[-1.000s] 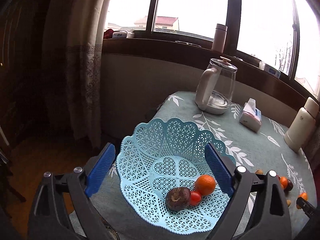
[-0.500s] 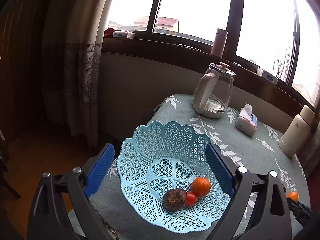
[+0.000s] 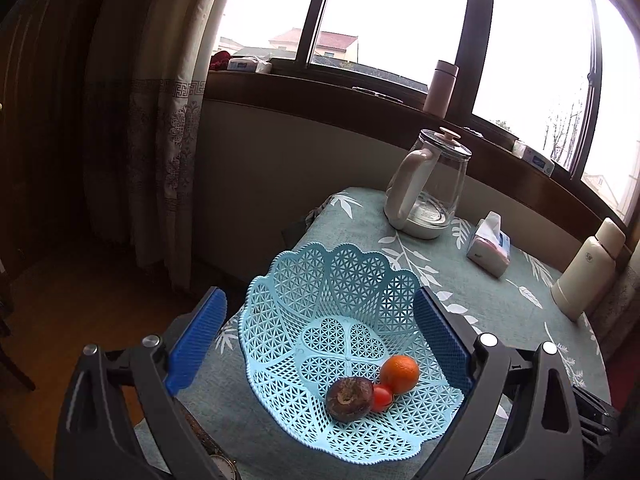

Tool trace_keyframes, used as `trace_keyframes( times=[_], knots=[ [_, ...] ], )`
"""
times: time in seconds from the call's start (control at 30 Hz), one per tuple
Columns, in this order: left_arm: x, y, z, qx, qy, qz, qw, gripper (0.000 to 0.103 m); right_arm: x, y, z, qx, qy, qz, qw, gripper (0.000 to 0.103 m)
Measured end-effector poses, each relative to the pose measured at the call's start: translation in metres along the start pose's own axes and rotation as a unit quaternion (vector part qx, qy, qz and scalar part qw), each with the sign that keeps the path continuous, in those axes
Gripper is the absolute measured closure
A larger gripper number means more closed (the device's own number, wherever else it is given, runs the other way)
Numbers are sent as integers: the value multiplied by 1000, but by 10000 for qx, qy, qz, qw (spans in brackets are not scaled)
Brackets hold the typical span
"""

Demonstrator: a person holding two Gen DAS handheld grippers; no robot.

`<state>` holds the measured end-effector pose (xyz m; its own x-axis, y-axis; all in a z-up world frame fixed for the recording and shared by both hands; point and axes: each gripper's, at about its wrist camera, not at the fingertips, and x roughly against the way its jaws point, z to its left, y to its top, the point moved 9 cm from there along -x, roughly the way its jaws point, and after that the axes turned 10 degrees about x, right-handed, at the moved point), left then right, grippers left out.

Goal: Organize fruits
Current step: 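Lower the held orange into the blue basket and open the right tool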

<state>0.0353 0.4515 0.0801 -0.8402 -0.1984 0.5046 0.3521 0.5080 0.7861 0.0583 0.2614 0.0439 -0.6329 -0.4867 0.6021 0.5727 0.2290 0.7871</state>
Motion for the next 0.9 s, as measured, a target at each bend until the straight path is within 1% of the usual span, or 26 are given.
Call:
trace_keyframes(
  times=[0.23,0.33,0.5,0.63,0.9],
  knots=[
    [-7,0,7,114,77,47,9999,6,-35,2,31,18,447,302,9985,64],
    [-10,0,9,126,103,66,9998,6,-40,1,33,-72,544,323,9980,61],
    [-16,-5,9,92,127,141,9998,6,-36,-1,19,-244,451,234,9984,61],
    [-22,-9,5,36,131,204,9997,6,-31,-5,3,-402,310,183,9985,61],
    [-23,-13,1,-19,118,240,9996,6,-19,-18,-21,-509,-15,111,9986,60]
  ],
)
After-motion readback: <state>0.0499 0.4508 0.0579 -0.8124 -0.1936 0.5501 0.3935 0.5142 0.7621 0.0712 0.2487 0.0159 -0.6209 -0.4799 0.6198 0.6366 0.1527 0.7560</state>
